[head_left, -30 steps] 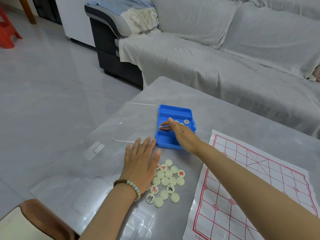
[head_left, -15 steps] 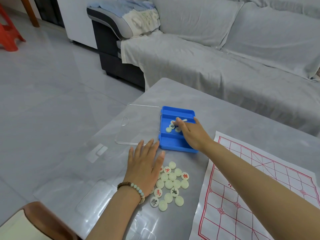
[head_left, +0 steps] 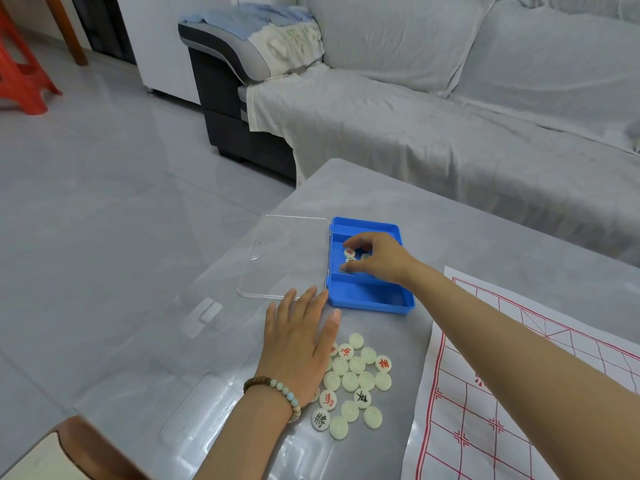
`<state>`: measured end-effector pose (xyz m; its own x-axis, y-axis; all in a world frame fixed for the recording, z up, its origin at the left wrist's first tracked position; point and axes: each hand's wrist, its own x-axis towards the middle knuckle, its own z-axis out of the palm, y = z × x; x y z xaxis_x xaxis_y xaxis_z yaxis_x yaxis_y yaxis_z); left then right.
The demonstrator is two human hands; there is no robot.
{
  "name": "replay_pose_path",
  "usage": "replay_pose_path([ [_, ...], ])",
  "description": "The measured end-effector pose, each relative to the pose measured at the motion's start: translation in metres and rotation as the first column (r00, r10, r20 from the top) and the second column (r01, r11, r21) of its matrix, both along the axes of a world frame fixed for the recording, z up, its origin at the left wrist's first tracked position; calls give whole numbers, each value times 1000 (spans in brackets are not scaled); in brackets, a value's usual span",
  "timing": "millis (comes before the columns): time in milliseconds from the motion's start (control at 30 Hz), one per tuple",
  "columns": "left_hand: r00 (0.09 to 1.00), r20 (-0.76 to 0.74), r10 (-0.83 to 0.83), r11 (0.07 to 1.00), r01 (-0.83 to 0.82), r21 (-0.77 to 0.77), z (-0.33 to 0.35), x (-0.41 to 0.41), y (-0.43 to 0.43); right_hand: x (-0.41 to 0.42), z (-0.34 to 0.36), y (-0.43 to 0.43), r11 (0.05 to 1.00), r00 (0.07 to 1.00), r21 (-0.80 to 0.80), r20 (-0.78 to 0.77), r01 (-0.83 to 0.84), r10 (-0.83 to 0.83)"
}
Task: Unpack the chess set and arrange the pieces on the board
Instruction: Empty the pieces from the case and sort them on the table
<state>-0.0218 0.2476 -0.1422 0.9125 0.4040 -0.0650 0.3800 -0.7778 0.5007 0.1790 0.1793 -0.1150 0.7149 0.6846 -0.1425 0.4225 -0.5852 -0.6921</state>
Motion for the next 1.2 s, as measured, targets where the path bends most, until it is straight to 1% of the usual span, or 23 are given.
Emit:
replay_pose_path([
  [100,1000,15,2,1000,-2,0,-2,0,1,0,-2,6,998,996,-59,81,-25,30],
  [200,999,32,3,1000,-3,-7,-3,-1,1,1,-4,9,998,987,-69,159,-5,16],
  [300,999,41,4,1000,-3,-18,-2,-2,2,1,-3,8,998,988,-55,151,-20,28],
  [433,999,49,6,1000,-5,-30,-2,-2,2,-1,1,8,992,984,-107,157,-66,82],
  [500,999,48,8,1000,-6,-29,-1,-2,1,-1,1,8,992,982,-114,175,-51,70],
  [633,998,54,12,1000,-11,-23,0,-2,1,-1,-3,4,996,964,-92,264,8,17],
  [867,998,55,14,999,-12,-35,-2,-1,1,-4,-6,2,999,965,-44,263,21,-8],
  [933,999,41,12,999,-10,-43,0,-2,1,-4,-6,2,999,962,-47,273,25,-11],
  [1100,999,45,8,999,-6,-44,-3,-1,1,-3,-5,0,998,970,-65,244,-2,18],
  [1200,999,34,8,999,-7,-48,-3,-1,1,-4,-4,2,996,962,-87,270,-18,41],
])
